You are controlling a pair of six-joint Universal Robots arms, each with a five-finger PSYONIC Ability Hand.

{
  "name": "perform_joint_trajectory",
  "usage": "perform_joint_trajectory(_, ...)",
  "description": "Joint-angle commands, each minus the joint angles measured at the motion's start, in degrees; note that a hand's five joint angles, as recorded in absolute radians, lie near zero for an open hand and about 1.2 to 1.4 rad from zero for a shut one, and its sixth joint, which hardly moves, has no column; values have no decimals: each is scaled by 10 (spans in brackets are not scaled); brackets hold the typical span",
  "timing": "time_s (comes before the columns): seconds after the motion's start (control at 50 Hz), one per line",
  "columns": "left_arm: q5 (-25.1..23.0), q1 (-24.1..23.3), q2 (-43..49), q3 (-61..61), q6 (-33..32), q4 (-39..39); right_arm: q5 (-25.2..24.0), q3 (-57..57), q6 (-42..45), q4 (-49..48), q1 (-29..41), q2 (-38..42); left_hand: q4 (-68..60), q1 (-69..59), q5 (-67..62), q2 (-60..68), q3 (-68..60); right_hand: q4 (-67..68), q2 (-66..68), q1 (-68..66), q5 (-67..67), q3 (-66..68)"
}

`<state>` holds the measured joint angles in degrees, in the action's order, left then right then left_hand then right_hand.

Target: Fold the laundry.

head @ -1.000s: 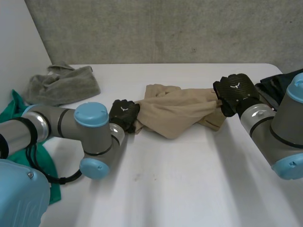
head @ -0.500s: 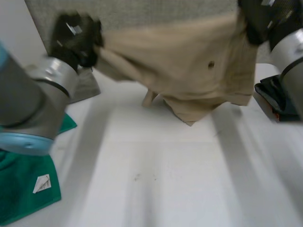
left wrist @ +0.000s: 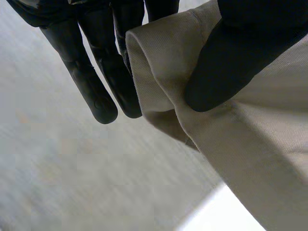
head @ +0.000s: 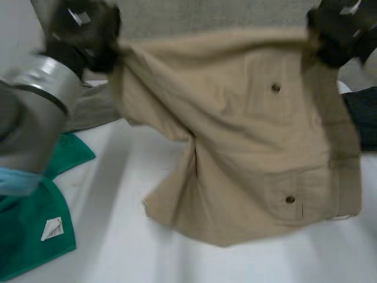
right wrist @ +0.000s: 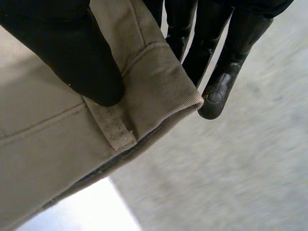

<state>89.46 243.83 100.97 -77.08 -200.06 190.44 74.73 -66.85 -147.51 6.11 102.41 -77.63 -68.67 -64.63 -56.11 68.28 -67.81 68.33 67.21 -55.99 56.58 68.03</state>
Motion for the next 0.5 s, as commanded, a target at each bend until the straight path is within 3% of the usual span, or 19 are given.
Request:
perform_joint_trajectory(0.02,-7,17,186,105,-2,3,37,22,-1,-126,17,141,-113,-154,-139,117,-122,117,128,-240,134,120)
perform_joint_trajectory(0.12,-8,33,263,218,-2,37,75,37,-1,-290,41,204,-113,-154,-139,117,-122,117,128,-240,134,120)
perform_joint_trajectory(0.2,-9,35,280,296,-2,155,77,49,-4,-476,57,223,-113,-154,-139,117,-122,117,128,-240,134,120)
perform_joint_trajectory(0.28,-1,38,259,316,-1,267,79,75,-37,-559,58,219,-113,-154,-139,117,-122,117,128,-240,134,120)
perform_joint_trajectory(0.32,-1,38,235,309,0,309,80,94,-69,-566,56,211,-113,-154,-139,117,-122,117,128,-240,134,120)
perform_joint_trajectory(0.38,-5,38,217,277,0,313,78,115,-83,-549,56,210,-113,-154,-139,117,-122,117,128,-240,134,120)
perform_joint_trajectory(0.5,-8,36,182,117,0,296,63,91,-83,-397,56,202,-113,-154,-139,117,-122,117,128,-240,134,120)
